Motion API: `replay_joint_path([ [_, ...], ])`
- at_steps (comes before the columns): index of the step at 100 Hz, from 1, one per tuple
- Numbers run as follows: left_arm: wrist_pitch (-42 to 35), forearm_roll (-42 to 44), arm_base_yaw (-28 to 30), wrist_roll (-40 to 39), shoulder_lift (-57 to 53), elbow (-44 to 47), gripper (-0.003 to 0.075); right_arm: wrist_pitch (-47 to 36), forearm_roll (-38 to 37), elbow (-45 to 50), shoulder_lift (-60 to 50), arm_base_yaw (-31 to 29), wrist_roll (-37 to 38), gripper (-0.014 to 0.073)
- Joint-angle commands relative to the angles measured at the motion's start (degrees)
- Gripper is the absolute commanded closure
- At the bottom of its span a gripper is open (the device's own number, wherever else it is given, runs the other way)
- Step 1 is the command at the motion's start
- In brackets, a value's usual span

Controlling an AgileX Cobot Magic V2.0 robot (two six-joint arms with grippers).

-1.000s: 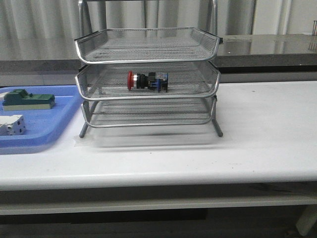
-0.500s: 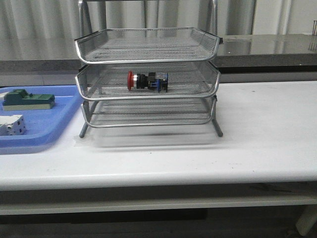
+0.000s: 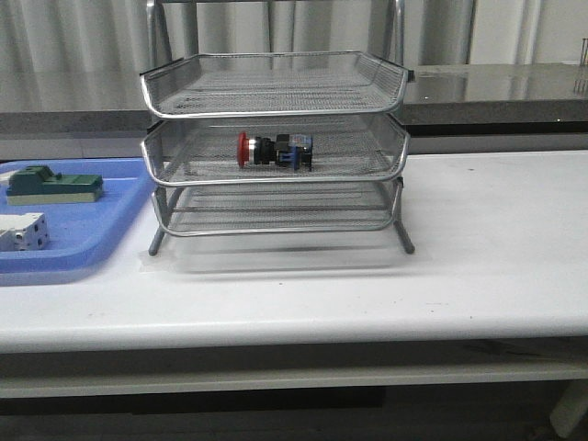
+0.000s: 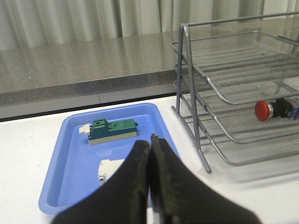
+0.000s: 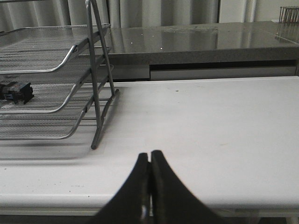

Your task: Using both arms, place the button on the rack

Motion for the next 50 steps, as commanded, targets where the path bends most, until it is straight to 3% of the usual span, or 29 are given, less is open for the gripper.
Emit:
replay_joint_path([
  [1,-4.32,4.24,0.14,-3.67,-0.54,-0.36,0.0741,-4.7,-0.39,-0.95,-0.97,-0.37,-0.03,0.0663],
  [27,-8.54,24.81,0.14,-28.41,-11.12,8.34,0.0741,-4.7,-0.39,-0.95,-0.97,-0.37,-0.03,0.0663],
  [50,-9.31,25.76,0.14,-30.33,-21.44,15.18,0.0741,-4.7,-0.39,-0.95,-0.97,-0.37,-0.03,0.0663],
])
